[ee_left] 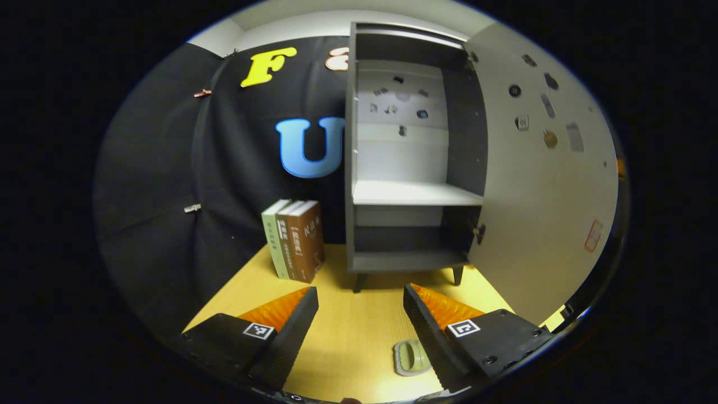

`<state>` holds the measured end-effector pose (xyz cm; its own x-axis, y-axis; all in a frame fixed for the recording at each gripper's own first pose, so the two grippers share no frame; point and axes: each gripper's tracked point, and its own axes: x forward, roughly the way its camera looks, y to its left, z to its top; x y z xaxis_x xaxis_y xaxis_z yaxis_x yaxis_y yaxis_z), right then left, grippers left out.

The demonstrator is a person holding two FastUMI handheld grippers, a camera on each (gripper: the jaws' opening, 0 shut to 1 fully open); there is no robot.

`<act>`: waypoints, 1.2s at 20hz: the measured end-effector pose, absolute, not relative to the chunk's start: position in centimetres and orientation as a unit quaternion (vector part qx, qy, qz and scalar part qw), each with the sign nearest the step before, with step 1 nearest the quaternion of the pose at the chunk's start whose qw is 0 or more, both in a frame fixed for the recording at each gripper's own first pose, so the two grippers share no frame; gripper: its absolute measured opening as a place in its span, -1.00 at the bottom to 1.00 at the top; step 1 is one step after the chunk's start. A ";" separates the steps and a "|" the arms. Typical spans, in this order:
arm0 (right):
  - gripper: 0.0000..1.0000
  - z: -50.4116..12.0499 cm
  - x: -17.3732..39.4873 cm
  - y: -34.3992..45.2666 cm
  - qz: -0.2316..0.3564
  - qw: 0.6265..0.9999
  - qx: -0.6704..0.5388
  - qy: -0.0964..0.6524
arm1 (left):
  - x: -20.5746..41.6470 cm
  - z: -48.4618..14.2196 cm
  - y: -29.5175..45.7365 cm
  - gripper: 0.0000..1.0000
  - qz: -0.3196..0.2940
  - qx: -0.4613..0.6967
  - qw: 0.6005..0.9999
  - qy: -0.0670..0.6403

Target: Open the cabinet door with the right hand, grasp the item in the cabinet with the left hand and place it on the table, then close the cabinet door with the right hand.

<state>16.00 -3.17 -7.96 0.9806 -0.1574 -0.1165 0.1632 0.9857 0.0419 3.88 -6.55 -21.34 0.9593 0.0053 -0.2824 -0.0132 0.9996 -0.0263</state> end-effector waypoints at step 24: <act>0.92 -3.7 14.0 1.4 -0.135 0.989 0.055 0.007 | -0.5 -5.4 9.3 0.94 0.040 0.007 0.998 0.046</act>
<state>14.04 1.42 -3.72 0.9633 -0.2667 -0.0291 0.2683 0.9575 0.1060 -0.48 9.33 -5.40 0.9926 0.0797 -0.0915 -0.0785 0.9968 0.0167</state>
